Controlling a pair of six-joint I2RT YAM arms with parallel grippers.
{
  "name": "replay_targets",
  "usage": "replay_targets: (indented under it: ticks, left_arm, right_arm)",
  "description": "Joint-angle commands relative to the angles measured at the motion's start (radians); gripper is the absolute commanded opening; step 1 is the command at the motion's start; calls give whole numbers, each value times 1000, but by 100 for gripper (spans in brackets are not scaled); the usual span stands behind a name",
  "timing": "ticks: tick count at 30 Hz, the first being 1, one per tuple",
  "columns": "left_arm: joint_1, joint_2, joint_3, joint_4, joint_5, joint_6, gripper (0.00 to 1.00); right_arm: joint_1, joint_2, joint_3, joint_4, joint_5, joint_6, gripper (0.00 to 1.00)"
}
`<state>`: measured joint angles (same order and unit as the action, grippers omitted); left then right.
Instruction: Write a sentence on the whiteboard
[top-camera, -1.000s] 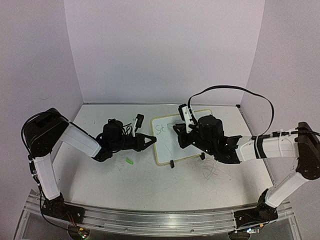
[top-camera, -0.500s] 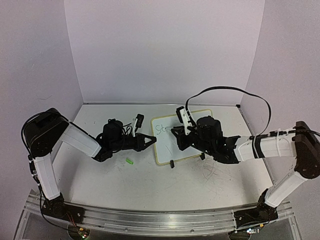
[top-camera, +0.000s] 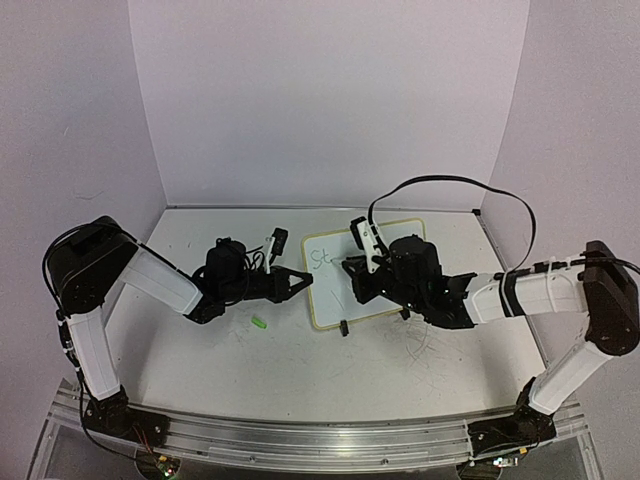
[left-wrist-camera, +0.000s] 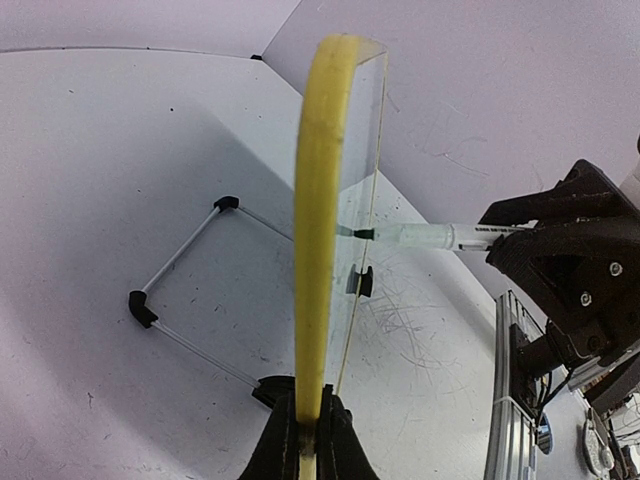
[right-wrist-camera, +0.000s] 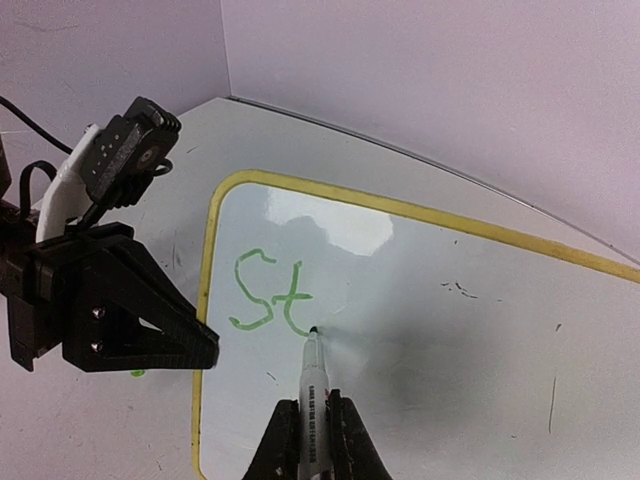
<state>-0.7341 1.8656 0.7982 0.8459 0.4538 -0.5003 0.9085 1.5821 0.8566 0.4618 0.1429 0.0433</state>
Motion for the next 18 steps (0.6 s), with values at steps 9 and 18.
replay_targets:
  ticks: [9, 18]
  left_arm:
    - [-3, -43, 12, 0, 0, 5, 0]
    - [-2, -43, 14, -1, 2, 5, 0]
  right_arm:
    - [-1, -14, -11, 33, 130, 30, 0]
    - [-1, 7, 0, 76, 95, 26, 0]
